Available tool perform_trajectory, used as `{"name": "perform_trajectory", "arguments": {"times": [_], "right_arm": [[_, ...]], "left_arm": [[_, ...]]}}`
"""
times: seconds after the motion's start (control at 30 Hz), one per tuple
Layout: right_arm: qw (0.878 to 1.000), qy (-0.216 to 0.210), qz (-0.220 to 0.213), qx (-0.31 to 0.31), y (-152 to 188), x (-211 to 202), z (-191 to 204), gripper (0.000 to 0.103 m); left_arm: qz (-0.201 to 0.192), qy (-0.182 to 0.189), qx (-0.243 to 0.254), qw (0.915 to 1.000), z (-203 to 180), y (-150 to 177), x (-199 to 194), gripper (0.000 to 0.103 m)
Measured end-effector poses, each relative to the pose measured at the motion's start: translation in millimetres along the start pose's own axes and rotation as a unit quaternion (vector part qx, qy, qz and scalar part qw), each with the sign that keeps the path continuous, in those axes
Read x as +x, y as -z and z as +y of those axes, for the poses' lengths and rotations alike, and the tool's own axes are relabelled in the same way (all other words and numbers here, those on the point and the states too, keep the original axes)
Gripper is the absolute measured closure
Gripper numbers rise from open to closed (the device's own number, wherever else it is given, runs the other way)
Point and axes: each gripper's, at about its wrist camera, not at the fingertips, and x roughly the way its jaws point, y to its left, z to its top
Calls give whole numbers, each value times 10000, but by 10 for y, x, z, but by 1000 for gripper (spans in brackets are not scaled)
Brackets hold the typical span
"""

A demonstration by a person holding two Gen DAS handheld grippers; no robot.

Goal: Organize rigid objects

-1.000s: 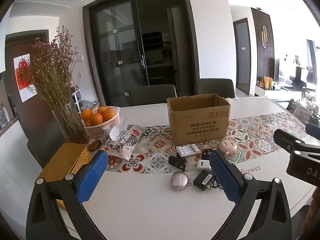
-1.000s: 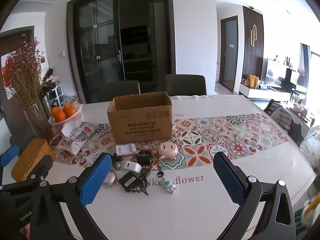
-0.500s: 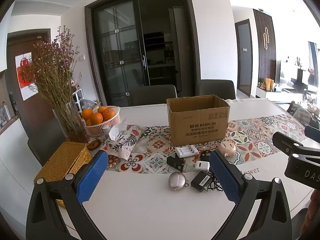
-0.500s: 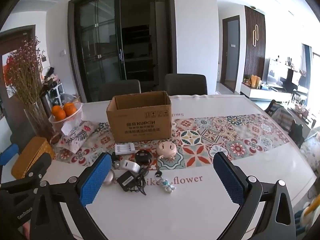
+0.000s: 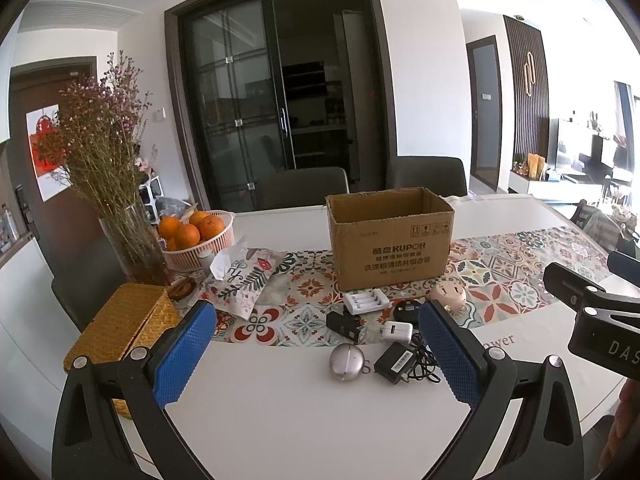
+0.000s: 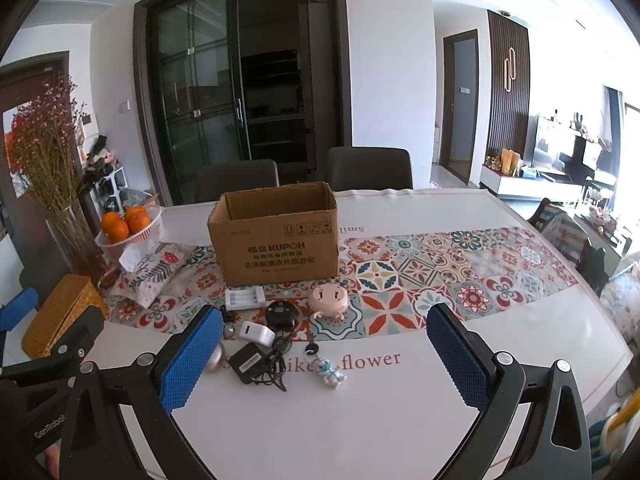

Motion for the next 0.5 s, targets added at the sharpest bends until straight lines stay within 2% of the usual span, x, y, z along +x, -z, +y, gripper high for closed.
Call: {"name": "perform_trajectory", "arguments": {"times": [0.5], "right_arm": [[10000,7,-3,1,3,8,-1,0]], "left_arm": [[48,67,-2,10000,-30,-10,26,0]]}}
